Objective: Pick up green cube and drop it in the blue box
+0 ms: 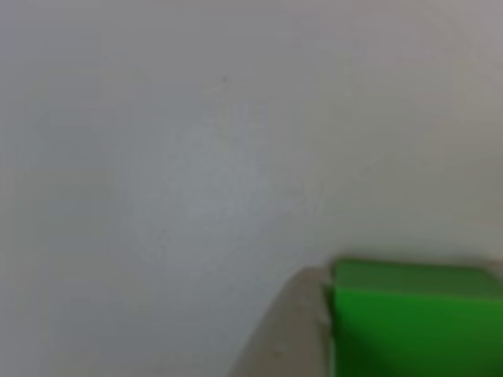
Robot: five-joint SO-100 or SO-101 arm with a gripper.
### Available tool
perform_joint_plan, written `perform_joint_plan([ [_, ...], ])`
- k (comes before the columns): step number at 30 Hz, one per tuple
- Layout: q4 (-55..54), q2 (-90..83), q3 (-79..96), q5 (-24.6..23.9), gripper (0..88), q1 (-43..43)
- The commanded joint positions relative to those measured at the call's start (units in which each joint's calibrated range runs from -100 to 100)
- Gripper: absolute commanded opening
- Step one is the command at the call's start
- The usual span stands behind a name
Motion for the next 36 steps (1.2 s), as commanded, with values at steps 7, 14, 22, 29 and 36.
perform_joint_plan([
  [7, -0.3, -1.9, -3.5, 0.2, 0.5, 2.2],
  [14, 3.0, -7.6, -3.3, 0.1, 0.6, 2.3],
  [22, 20.7, -20.8, -3.4, 0.0, 0.7, 1.6],
  [29, 21.3, -30.9, -3.4, 0.1, 0.8, 2.5],
  [36, 20.8, -34.1, -3.7, 0.2, 0.8, 10.2],
])
